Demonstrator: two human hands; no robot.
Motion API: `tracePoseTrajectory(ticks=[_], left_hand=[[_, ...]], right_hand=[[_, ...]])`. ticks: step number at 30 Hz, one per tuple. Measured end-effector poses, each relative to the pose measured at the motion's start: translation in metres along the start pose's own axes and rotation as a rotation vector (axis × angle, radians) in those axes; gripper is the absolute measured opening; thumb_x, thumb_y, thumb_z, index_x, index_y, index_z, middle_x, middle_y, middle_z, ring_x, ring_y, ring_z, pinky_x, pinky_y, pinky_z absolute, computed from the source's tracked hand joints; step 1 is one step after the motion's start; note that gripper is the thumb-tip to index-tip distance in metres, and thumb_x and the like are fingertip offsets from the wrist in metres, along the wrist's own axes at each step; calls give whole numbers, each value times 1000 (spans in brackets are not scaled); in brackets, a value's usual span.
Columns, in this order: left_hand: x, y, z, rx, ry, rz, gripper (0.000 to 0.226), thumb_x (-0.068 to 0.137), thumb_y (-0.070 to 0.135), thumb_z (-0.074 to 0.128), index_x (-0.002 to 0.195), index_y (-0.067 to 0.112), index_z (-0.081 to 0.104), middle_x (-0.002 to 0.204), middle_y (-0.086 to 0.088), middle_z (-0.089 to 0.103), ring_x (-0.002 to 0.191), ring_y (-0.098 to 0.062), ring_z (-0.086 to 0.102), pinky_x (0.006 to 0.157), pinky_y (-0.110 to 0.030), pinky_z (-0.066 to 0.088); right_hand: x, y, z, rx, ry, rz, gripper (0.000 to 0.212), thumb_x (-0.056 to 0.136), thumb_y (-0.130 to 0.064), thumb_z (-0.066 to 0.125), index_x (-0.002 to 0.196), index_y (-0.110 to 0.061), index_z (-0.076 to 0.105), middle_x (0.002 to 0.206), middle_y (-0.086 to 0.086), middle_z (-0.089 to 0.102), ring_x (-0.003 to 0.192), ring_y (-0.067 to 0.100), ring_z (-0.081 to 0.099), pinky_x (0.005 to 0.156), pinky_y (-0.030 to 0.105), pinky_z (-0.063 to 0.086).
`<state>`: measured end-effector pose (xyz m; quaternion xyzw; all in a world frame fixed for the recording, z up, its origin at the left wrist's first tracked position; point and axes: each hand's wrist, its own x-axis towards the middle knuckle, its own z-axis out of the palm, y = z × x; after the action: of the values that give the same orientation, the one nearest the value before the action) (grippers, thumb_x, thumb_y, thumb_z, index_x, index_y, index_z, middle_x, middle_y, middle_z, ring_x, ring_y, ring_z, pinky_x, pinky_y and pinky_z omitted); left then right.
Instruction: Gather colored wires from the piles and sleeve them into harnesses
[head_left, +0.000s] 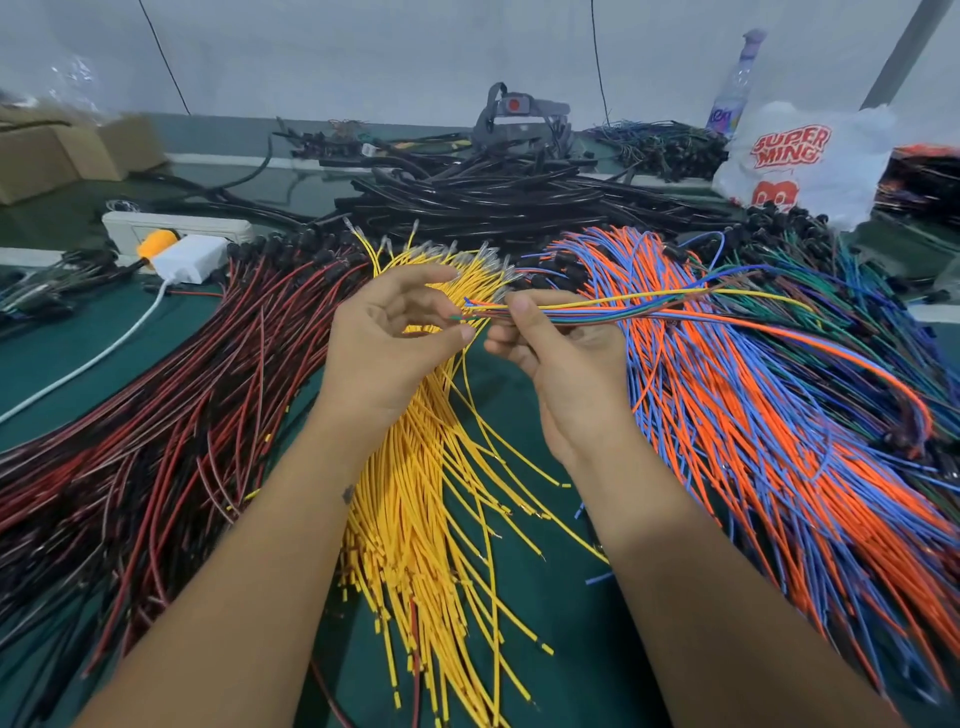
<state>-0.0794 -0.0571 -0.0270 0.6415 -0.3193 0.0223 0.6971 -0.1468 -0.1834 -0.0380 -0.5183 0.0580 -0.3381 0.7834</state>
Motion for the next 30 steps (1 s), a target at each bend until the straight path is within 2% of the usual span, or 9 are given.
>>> tracePoseTrajectory(ticks=[6,13,15,18,21,23,26,30], left_hand=[[-1,0,5,101,77,82,40,73,4,80,97,33,65,71,10,67,73,-7,62,72,-23,51],[0,-3,4,23,17,41,46,70,1,81,104,27,63,64,9,65,68,-9,63,71,-24,52],[1,-3,2,33,-22,-5,49,70,1,80,107,27,62,72,7,66,72,-9,63,73,-24,52],[1,-1,0,-37,-104,-146,46,79,-2,69,117,22,59,99,-1,64,91,-12,64,80,-29,51],[1,4,0,-454,-27,-325,35,89,16,50,123,16,57,116,-5,65,110,-19,62,90,-36,49],[1,9,2,-618,15,-397,40,97,33,37,128,17,55,125,-8,64,117,-21,60,94,-37,45],[0,13,7,-620,8,-426,50,100,47,24,135,23,49,128,-7,63,120,-19,58,84,-35,48],[-3,15,12,-609,-1,-431,49,99,53,22,142,35,37,128,-8,62,119,-21,59,75,-34,47]], right_hand=[[0,-1,0,-20,-11,11,6,91,-2,62,90,1,67,74,14,67,62,16,64,63,27,55],[0,-4,-3,-83,-55,43,5,91,-3,63,89,0,66,66,6,68,59,15,66,60,24,55],[0,-5,-2,-84,-57,37,7,91,-2,62,85,-2,66,64,3,69,58,14,66,58,24,55],[0,-4,-1,-68,-63,21,10,91,0,62,83,-3,66,64,5,67,57,13,64,58,25,55],[-1,-3,1,-85,-118,45,9,90,-1,62,83,-5,67,64,6,66,57,14,63,59,26,55],[-2,-2,4,-98,-175,77,10,90,-1,62,83,-6,67,62,5,67,56,14,62,58,26,55],[-6,-2,8,-109,-238,128,9,89,1,63,83,-3,67,63,8,67,54,14,62,55,26,56],[-8,-3,9,-134,-264,178,3,88,0,65,86,-1,67,65,9,68,54,14,63,56,27,58]])
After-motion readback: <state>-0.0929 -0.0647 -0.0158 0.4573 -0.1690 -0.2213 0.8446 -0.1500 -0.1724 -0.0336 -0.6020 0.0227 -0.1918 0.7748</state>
